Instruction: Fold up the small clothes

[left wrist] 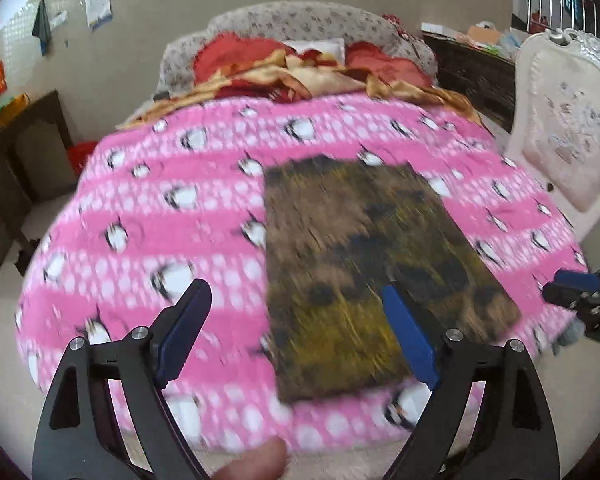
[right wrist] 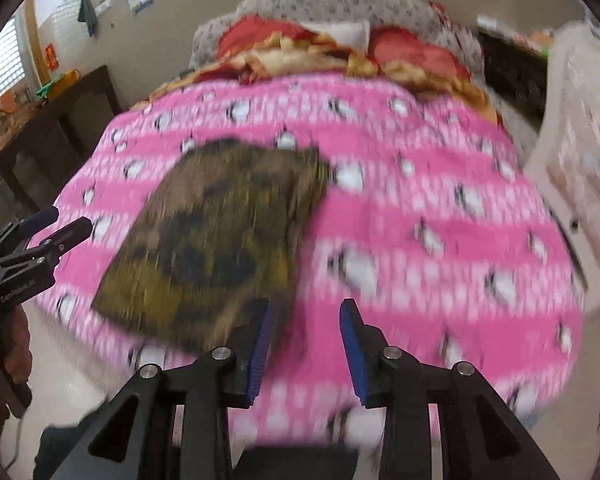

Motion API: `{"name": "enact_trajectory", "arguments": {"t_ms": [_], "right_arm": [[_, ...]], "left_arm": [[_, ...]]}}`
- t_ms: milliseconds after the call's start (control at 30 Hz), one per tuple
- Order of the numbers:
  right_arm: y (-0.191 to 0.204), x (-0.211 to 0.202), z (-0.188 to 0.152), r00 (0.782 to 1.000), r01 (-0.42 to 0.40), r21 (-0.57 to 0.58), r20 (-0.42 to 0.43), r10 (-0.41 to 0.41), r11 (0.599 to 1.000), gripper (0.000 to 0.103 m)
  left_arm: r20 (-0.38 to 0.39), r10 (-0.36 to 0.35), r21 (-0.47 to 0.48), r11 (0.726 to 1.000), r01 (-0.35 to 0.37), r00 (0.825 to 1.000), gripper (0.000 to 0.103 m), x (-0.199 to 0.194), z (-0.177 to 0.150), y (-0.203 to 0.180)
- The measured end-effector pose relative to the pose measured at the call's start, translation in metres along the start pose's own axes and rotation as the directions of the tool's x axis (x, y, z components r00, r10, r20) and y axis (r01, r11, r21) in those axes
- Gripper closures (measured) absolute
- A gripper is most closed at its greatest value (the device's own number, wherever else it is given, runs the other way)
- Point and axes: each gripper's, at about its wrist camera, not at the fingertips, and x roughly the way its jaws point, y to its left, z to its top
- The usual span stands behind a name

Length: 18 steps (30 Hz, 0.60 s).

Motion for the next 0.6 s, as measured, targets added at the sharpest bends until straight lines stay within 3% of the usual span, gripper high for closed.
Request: {"name": "enact_trajectory", "arguments": {"t_ms": [133, 200, 267, 300, 333, 467, 600], "right_arm": [[-0.007, -0.008, -0.021, 1.000, -0.023, 0.070, -0.007, 0.024, 0.997, 0.070], [-0.010, -0.010, -0.023, 1.000, -0.027, 0.093, -0.006, 0.028, 0.995, 0.067], [-0.012, -0.015, -0.022, 1.000, -0.012, 0.112, -0.001, 0.012, 0.994, 0.050], [-0.013, -0.019, -0.020, 1.000, -0.009, 0.116, 0.017, 0.007, 0.993, 0.031], [-0.012, -0.024, -0.020, 0.999, -0.014, 0.110, 0.042, 0.009, 0.994, 0.025], [-0.004, -0.041, -0.016, 0.997, -0.024, 0.059, 0.069, 0.020, 0.998, 0.025], [0.007, -0.054, -0.017, 0.997, -0.002, 0.015, 0.083, 0.000, 1.000, 0.024]], "left_arm": [[-0.046, -0.056, -0.056, 0.997, 0.054, 0.997, 0.012, -0.006, -0.002, -0.015], [-0.072, -0.048, -0.046, 0.998, 0.044, 0.996, 0.002, -0.005, 0.001, -0.024], [-0.101, -0.038, -0.037, 0.999, 0.034, 0.994, 0.001, -0.003, 0.004, -0.032], [-0.125, -0.027, -0.033, 0.999, 0.023, 0.992, 0.001, -0.003, 0.006, -0.036], [-0.136, -0.021, -0.030, 0.999, 0.017, 0.990, 0.001, -0.002, 0.006, -0.038], [-0.149, 0.037, 0.010, 0.999, -0.036, 0.988, 0.001, -0.006, 0.005, -0.047], [-0.157, 0.031, 0.001, 1.000, -0.031, 0.987, 0.001, -0.009, 0.004, -0.049]]}}
